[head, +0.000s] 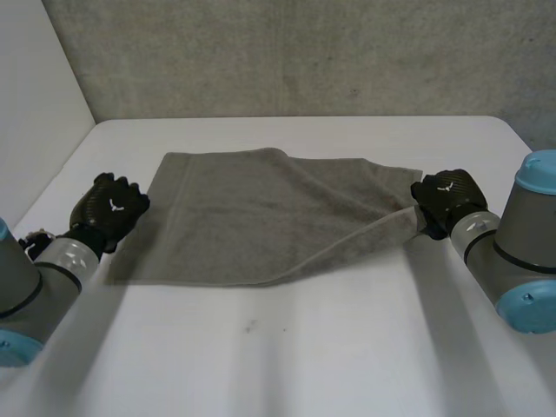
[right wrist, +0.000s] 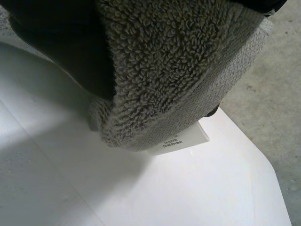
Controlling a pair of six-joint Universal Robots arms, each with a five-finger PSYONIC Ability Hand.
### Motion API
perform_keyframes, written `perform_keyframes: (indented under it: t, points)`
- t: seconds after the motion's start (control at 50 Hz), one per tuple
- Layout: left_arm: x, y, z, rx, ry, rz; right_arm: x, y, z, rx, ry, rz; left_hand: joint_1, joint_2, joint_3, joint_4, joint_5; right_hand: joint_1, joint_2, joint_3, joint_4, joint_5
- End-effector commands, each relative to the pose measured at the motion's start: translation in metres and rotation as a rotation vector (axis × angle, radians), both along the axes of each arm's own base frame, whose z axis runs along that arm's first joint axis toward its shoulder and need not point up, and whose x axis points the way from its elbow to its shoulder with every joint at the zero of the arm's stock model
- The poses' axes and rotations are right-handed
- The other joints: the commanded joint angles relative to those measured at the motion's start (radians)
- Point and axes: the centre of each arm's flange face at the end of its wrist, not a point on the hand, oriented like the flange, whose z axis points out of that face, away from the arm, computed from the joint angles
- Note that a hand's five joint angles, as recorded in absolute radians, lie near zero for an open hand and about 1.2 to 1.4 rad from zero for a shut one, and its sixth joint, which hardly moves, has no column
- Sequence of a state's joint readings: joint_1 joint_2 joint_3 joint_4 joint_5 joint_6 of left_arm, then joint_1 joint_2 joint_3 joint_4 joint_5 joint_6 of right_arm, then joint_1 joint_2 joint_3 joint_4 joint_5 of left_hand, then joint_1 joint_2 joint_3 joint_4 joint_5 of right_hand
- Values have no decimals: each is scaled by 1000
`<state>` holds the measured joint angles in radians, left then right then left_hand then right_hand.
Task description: Fold the towel.
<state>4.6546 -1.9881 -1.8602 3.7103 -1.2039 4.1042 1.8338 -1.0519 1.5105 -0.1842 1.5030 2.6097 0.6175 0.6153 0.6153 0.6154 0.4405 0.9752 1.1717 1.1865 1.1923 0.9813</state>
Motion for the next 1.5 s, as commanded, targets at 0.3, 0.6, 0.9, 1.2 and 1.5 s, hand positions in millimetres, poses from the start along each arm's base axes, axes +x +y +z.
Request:
perform_keyframes:
  t: [0.3, 0.6, 0.9, 1.2, 1.5]
  points:
    - [-16, 44, -1, 393, 295, -100, -2, -5, 5, -14, -11, -11, 101, 103, 103, 103, 103, 421, 225, 210, 204, 240]
    - [-15, 27, -23, 457, 295, -73, -2, -2, 1, 0, -6, -7, 218, 221, 221, 220, 221, 421, 225, 210, 204, 240]
    - [-13, 34, -26, 527, 291, -59, -2, -2, 0, 2, -4, -7, 45, 47, 47, 47, 48, 421, 225, 210, 204, 240]
    - [-14, 23, -29, 512, 293, -61, -1, 0, -2, 8, 2, -2, 121, 124, 124, 124, 124, 421, 225, 210, 204, 240]
    - [-16, 2, -31, 479, 292, -66, -1, 1, -4, 14, 5, -1, 139, 141, 141, 141, 142, 421, 225, 210, 204, 240]
